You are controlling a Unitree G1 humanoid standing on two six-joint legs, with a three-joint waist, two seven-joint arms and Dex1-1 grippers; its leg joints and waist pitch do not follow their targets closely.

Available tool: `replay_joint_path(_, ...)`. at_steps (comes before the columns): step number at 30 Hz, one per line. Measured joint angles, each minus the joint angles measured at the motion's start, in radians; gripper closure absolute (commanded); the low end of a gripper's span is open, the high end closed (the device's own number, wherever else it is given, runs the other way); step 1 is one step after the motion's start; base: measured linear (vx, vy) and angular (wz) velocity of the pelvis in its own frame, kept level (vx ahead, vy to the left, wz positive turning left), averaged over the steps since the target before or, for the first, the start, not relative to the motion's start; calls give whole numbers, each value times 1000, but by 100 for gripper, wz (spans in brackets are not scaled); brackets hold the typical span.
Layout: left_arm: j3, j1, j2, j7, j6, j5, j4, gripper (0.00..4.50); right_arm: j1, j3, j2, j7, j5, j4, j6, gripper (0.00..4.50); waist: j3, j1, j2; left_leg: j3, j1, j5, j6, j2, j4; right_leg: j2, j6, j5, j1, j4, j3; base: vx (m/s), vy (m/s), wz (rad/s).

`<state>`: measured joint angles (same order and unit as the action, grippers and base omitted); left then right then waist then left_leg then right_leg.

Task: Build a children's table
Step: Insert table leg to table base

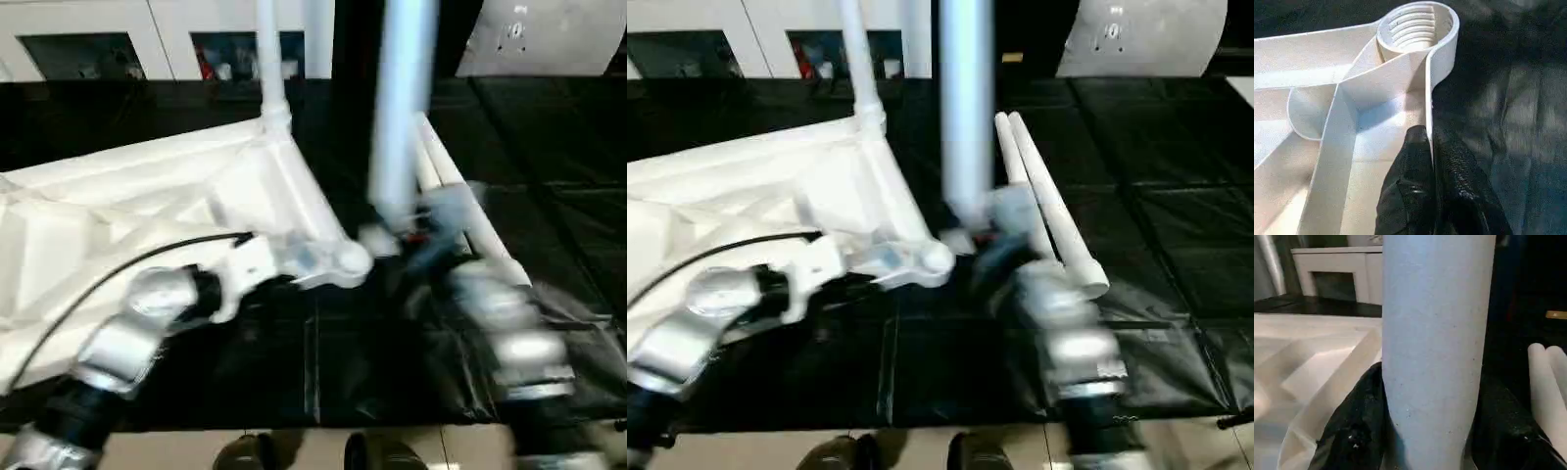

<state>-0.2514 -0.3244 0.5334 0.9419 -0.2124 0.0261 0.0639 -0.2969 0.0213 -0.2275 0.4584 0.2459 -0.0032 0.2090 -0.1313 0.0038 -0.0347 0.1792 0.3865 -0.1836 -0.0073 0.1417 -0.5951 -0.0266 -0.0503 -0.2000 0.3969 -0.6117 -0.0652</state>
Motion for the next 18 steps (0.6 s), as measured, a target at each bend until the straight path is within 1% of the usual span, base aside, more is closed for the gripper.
replay_joint_path(2, 1, -3, -1, 3, 2, -1, 7, 450, 5, 10, 4, 34, 16, -7, 13, 261, 0, -2, 0, 0, -1, 0, -2, 3, -1, 2, -1, 1, 0, -1, 0, 0, 0, 0)
replay_joint_path(4, -1, -8, -1, 12, 17, 1, 20, 450, 16, 48, -19, 101, 42, -27, 33, 261, 0, 5, 0, 0, 0, 2, -3, 4, -2, 3, -2, 1, 0, -2, -1, 0, 0, 0)
replay_joint_path(6, -2, -13, -1, 19, 28, 1, 29, 450, 19, 62, -44, 146, 60, -37, 46, 261, 0, 10, 0, 0, 1, 2, -3, 4, -3, 3, -2, 1, 0, -2, -1, 0, 0, 0)
replay_joint_path(10, -7, -31, 4, 36, 47, 3, 53, 450, 25, 64, -78, 194, 79, -54, 65, 261, 0, 19, 0, 0, 2, 1, -2, 4, -6, 2, -2, 2, 1, -2, -1, 0, 0, 0)
replay_joint_path(13, -8, -37, 3, 38, 59, 8, 66, 450, 26, 63, -86, 220, 98, -69, 86, 261, 1, 25, 0, 0, 2, 1, -2, 4, -7, 2, -2, 3, 1, -3, -1, 0, 0, 0)
replay_joint_path(17, -6, -39, -2, 40, 53, 20, 71, 450, 30, 69, -101, 250, 115, -87, 110, 261, 1, 30, 0, 0, 3, 2, -2, 5, -7, 2, -2, 3, 1, -3, -2, 0, 0, 0)
replay_joint_path(18, -3, -40, -3, 45, 47, 23, 71, 423, 30, 69, -104, 248, 113, -87, 111, 261, 1, 30, 1, 0, 3, 2, -2, 4, -8, 2, -2, 3, 1, -3, -2, 0, 0, 0)
